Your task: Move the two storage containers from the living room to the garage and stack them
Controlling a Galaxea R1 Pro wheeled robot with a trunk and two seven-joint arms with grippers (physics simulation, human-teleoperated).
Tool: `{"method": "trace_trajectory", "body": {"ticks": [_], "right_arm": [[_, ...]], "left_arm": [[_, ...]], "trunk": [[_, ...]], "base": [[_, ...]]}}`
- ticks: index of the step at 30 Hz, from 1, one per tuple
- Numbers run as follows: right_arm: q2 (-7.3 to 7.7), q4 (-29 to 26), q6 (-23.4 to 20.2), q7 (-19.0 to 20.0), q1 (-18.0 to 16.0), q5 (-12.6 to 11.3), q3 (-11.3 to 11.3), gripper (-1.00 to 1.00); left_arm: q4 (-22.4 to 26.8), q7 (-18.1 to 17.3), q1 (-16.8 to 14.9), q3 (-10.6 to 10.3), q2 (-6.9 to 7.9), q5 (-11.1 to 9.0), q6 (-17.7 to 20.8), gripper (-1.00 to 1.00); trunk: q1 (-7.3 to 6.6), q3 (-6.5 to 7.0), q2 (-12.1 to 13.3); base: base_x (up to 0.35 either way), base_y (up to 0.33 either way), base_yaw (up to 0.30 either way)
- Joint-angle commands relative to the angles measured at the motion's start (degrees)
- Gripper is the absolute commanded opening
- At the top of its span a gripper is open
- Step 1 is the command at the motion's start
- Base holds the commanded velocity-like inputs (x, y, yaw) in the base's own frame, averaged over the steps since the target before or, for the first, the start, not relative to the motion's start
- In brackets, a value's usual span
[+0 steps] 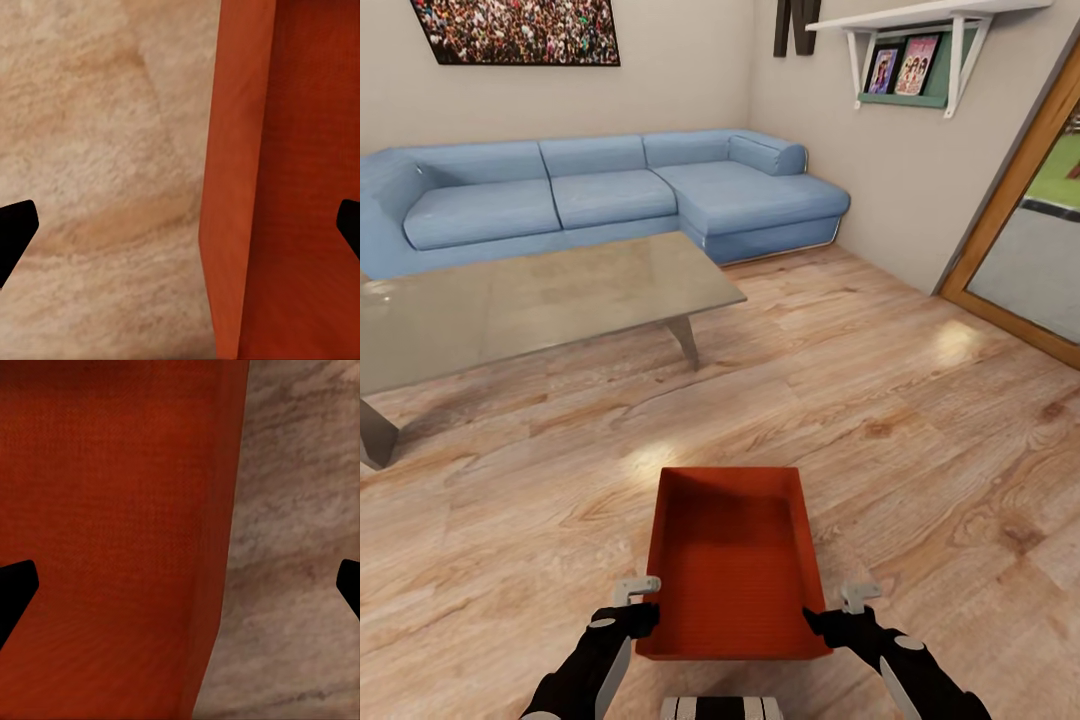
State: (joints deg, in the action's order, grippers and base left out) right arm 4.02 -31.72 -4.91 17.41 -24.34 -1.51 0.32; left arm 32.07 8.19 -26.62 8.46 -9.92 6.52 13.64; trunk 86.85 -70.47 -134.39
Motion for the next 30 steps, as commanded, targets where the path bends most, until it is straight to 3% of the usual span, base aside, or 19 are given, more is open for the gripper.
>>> {"method": "trace_trajectory", "body": {"ticks": [1, 30], "right_arm": [[0.03, -0.04, -0.37, 0.17, 0.0, -0.16, 0.03, 1.0], [0.03, 0.05, -0.37, 0.17, 0.0, -0.16, 0.03, 1.0]], "left_arm": [[0.11, -0.11, -0.01, 0.33, -0.08, 0.6, 0.33, 1.0], [0.1, -0.37, -0.01, 0.33, -0.08, 0.67, 0.33, 1.0]], "trunk": [[0.22, -0.23, -0.43], [1.53, -1.3, -2.84]], "base": [[0.0, 0.0, 0.0], [0.0, 0.0, 0.0]]}}
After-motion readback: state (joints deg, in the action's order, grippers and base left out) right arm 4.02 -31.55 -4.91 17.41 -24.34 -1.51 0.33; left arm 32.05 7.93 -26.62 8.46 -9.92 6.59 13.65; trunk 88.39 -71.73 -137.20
